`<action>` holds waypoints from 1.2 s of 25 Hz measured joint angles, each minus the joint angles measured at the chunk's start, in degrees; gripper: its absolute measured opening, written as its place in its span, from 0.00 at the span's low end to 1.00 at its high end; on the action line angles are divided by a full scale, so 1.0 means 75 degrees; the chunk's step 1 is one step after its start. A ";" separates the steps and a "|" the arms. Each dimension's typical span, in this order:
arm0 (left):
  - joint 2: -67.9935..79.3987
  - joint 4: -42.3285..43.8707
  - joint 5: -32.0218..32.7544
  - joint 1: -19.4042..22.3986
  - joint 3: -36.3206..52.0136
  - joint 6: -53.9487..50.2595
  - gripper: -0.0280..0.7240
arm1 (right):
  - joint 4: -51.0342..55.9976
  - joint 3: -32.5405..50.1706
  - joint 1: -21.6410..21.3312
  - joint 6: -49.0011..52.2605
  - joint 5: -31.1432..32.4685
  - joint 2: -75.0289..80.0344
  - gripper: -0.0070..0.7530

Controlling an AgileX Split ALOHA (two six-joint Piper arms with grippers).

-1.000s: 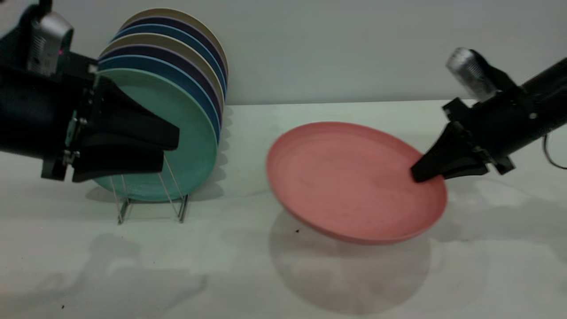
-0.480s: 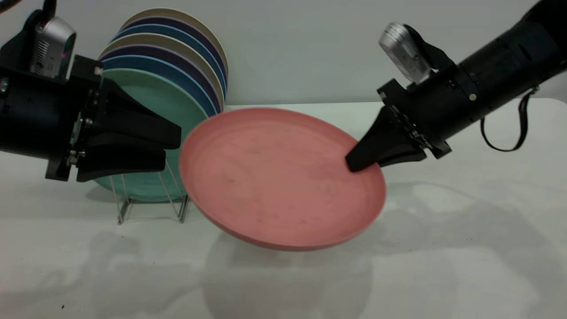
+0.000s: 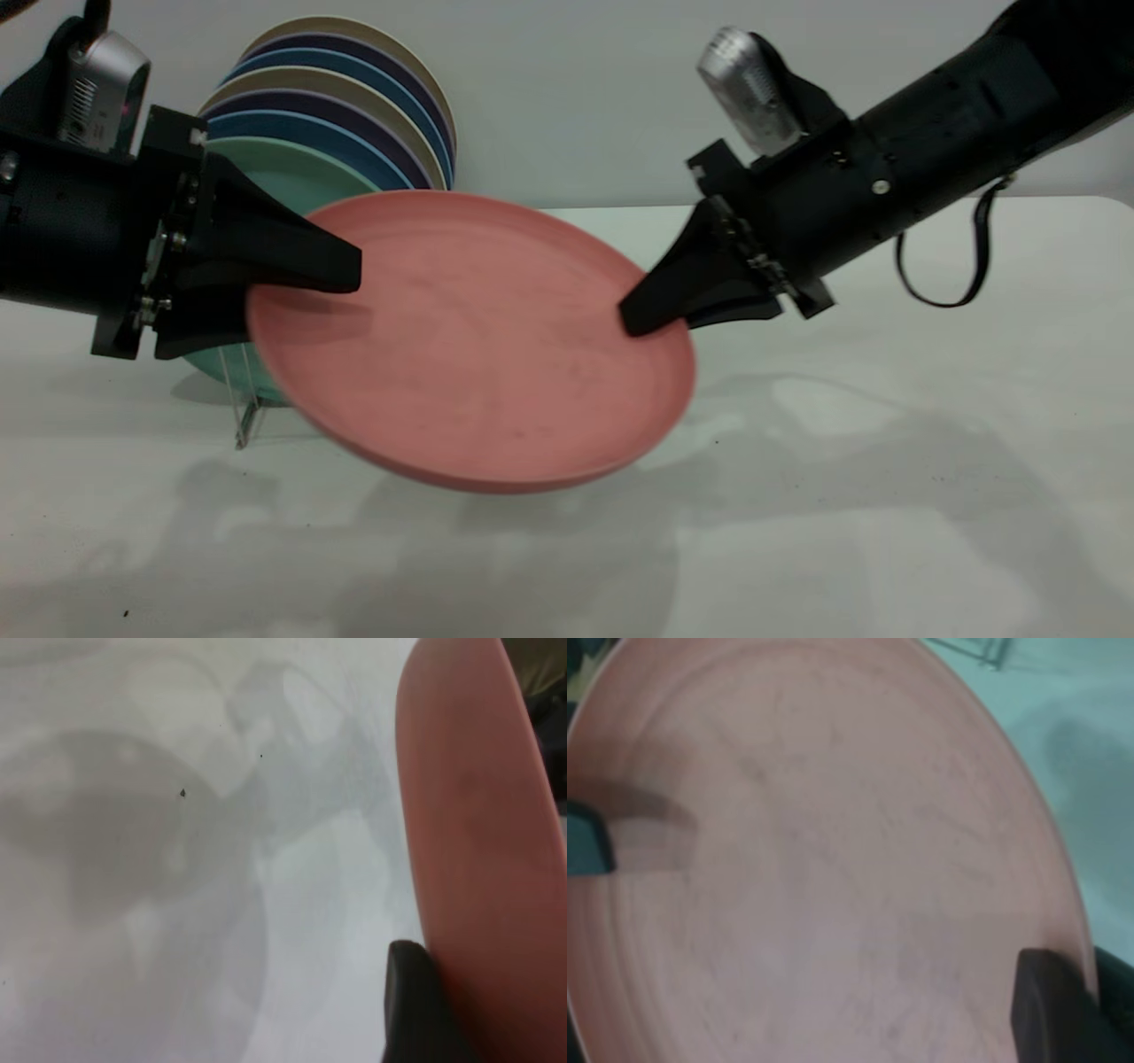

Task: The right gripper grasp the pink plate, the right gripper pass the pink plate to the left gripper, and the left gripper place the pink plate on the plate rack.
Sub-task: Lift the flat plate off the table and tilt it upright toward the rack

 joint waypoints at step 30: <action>-0.0637 0.2167 -0.1809 -0.0041 -0.1086 0.0071 0.19 | -0.0176 0.0000 -0.2153 -0.0167 0.1418 0.0000 0.72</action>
